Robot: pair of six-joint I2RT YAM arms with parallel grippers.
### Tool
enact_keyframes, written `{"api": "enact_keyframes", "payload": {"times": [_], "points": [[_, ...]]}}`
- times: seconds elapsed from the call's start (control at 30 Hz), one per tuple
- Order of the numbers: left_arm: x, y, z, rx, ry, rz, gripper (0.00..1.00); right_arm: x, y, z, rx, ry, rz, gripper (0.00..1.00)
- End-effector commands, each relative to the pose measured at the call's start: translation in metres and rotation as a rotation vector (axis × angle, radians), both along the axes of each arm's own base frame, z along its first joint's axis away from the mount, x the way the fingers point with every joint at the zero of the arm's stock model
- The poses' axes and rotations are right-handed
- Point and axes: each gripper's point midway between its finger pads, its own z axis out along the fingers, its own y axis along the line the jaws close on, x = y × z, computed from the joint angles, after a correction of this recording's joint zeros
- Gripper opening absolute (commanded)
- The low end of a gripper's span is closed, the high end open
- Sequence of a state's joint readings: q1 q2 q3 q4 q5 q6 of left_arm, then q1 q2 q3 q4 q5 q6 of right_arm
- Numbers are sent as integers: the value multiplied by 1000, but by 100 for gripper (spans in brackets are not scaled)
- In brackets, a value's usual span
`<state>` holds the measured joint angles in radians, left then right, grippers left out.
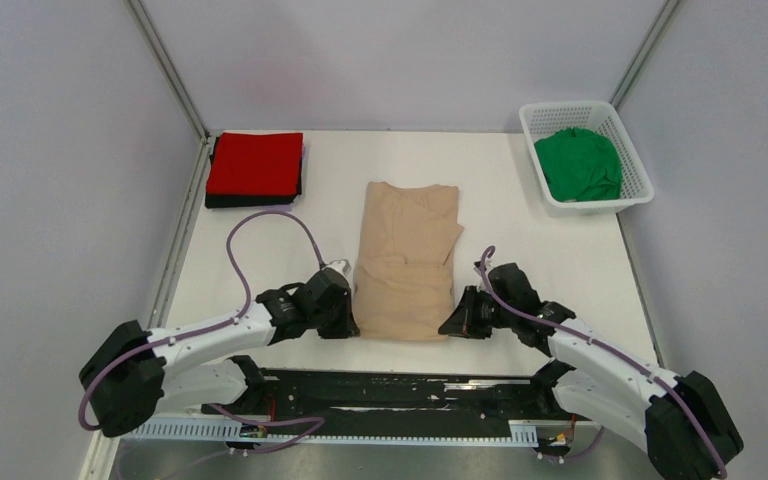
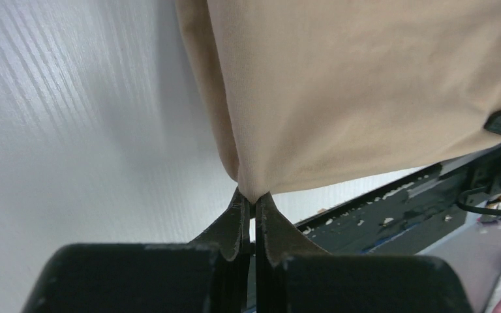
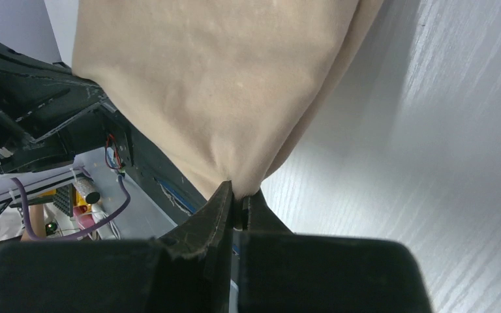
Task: Fold and stack the t-shirts
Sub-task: Fold the long partially folded tshirt into a neat square
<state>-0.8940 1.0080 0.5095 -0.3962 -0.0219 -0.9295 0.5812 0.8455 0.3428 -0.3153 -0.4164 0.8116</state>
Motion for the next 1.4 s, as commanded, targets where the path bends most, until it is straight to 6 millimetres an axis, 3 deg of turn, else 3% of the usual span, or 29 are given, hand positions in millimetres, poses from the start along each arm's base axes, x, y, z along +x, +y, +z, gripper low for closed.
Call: {"api": "enact_keyframes", "payload": {"times": [0.0, 0.27, 0.37, 0.6, 0.8, 1.07, 1.17, 1.2, 1.37], "points": [[17, 6, 36, -27, -126, 53, 0, 18, -2, 31, -8, -95, -50, 0], [67, 2, 96, 3, -369, 113, 0, 84, -7, 86, -87, -298, -149, 0], [91, 6, 116, 47, -458, 165, 0, 107, -12, 98, -115, -324, -196, 0], [149, 3, 149, 37, -566, 199, 0, 150, -25, 124, -110, -367, -252, 0], [195, 4, 165, 34, -609, 220, 0, 185, -43, 134, -116, -368, -300, 0], [256, 5, 166, 80, -594, 219, 0, 238, -55, 129, -119, -357, -313, 0], [279, 8, 147, 97, -555, 226, 0, 260, -59, 122, -128, -355, -322, 0], [286, 6, 151, 88, -560, 226, 0, 269, -61, 120, -132, -356, -323, 0], [325, 14, 116, 132, -491, 241, 0, 311, -69, 88, -151, -286, -347, 0]]}}
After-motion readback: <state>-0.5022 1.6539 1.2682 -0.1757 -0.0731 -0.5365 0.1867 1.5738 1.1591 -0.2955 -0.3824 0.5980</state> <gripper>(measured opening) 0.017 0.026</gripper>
